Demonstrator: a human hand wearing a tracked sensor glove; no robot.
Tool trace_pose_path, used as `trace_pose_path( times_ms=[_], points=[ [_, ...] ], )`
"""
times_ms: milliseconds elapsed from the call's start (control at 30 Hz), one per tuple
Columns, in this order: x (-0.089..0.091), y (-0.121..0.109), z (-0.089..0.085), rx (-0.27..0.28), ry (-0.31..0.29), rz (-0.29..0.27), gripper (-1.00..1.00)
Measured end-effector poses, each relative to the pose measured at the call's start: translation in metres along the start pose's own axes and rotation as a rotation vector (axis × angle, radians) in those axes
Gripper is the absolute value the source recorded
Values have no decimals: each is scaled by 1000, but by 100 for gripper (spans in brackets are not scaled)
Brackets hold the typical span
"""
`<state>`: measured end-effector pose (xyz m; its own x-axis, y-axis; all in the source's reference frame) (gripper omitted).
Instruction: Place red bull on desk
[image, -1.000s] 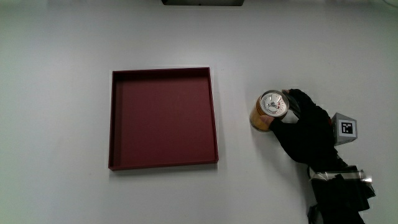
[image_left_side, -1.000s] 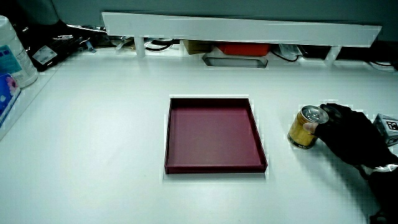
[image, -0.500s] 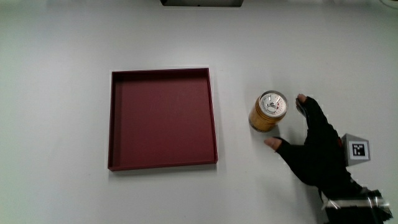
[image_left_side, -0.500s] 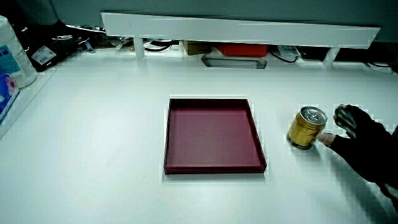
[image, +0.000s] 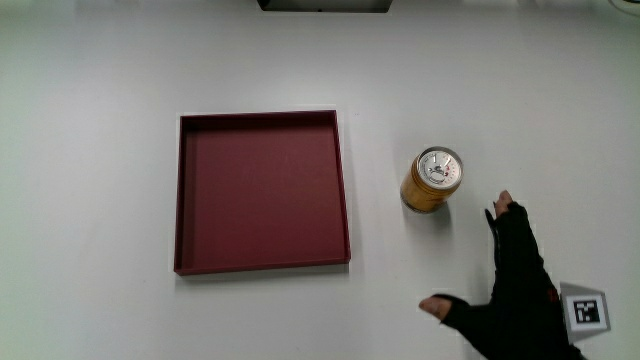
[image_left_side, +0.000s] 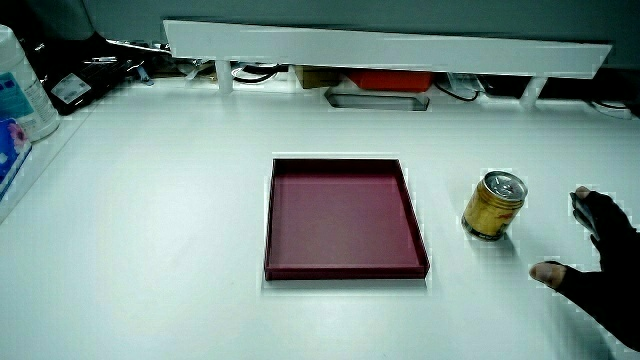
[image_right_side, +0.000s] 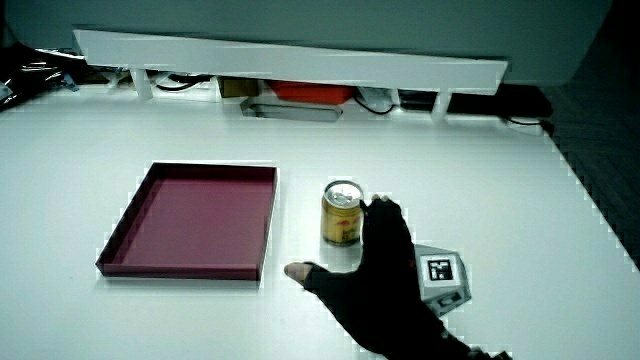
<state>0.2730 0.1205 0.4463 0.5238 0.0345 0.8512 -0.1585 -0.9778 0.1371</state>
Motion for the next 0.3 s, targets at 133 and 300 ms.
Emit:
trace_pose_path(
  times_ms=[133, 300],
  points=[
    [-21, -7, -3, -5, 63, -52, -100],
    [-28, -18, -5, 4, 103, -89, -100]
  ],
)
